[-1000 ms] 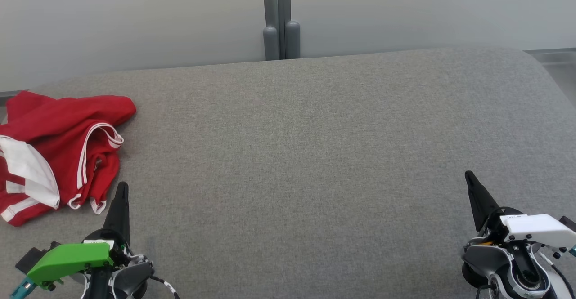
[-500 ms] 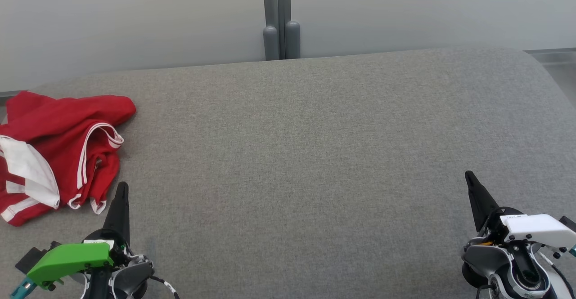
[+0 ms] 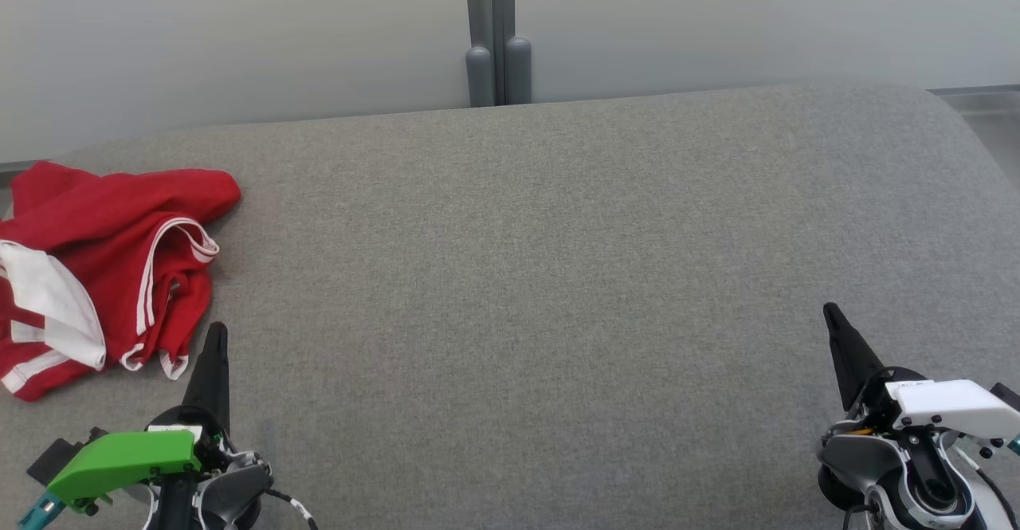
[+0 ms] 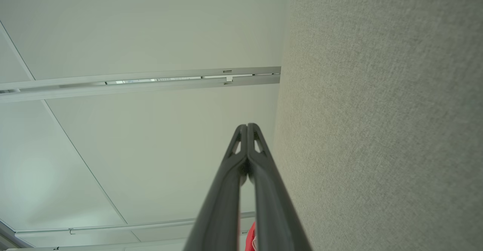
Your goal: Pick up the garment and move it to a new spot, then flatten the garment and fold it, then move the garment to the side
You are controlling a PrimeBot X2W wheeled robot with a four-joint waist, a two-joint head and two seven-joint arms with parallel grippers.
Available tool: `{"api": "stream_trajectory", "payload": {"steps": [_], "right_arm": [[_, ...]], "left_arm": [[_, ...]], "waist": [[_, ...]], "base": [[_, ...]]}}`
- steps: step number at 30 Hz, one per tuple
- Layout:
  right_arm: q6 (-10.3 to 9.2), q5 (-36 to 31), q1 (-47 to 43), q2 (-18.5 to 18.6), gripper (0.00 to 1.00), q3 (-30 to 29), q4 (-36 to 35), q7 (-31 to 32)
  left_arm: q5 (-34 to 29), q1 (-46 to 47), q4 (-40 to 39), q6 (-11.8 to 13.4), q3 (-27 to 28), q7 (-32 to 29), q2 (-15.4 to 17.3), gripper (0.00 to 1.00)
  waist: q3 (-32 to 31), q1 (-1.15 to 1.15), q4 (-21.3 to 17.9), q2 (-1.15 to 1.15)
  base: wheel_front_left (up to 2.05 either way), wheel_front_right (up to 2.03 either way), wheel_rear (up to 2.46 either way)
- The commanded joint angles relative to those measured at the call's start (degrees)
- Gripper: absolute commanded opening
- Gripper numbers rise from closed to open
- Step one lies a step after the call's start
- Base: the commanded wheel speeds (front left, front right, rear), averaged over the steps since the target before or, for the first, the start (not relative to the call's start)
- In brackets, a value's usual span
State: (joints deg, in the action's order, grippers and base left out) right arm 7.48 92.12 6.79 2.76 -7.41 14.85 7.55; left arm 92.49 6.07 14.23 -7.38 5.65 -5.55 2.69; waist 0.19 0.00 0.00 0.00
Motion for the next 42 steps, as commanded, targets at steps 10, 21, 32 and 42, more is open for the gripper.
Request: {"api": "stream_trajectory", "payload": {"steps": [10,21,32,42], "right_arm": [[0.03,0.2,0.4,0.3,0.0,-0.1,-0.2,0.1],[0.03,0.2,0.4,0.3,0.0,-0.1,-0.2,0.1],[0.03,0.2,0.4,0.3,0.0,-0.1,-0.2,0.1],[-0.01,-1.7,-1.3,0.0,1.0,1.8,0.6,-1.9]], "left_arm": [[-0.1,0.8,-0.2,-0.3,0.2,-0.1,0.4,0.0],[-0.1,0.8,-0.2,-0.3,0.2,-0.1,0.4,0.0],[-0.1,0.8,-0.2,-0.3,0.2,-0.1,0.4,0.0],[-2.1,-1.3,1.7,0.1,-1.2,2.0,-0.2,1.0]], "waist": [[0.0,0.0,0.0,0.0],[0.0,0.0,0.0,0.0],[0.0,0.0,0.0,0.0],[0.1,0.0,0.0,0.0]], "base": [[0.0,0.0,0.0],[0.0,0.0,0.0],[0.0,0.0,0.0],[0.0,0.0,0.0]]}}
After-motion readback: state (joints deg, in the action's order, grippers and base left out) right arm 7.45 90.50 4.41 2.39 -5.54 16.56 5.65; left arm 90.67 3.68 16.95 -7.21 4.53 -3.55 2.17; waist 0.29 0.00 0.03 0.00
